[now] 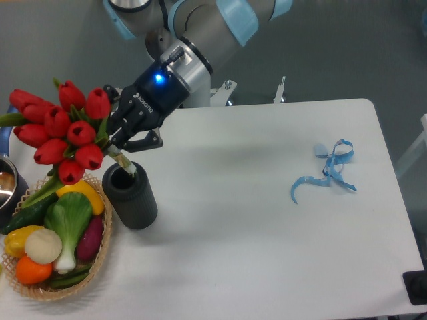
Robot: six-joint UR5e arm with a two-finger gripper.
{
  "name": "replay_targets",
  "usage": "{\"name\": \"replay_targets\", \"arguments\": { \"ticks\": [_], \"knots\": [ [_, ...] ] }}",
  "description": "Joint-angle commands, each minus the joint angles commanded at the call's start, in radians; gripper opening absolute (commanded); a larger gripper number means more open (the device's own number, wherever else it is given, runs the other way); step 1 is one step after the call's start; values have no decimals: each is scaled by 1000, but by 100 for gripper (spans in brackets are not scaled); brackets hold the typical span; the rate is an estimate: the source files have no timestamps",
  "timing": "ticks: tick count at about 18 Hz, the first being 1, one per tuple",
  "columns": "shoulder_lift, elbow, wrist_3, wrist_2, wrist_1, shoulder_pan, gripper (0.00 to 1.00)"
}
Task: Insert the flowers into the vase
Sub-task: 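Lower the tulip stems into the black vase opening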
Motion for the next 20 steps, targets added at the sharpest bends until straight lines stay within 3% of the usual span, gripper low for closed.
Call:
{"name": "replay_targets", "arguments": {
  "ticks": [9,13,20],
  "knots": [
    [-46,-38,99,2,0,-31,0],
    [-43,-115,213,0,2,-32,0],
    [-57,-187,342,0,2,-28,0]
  ]
}}
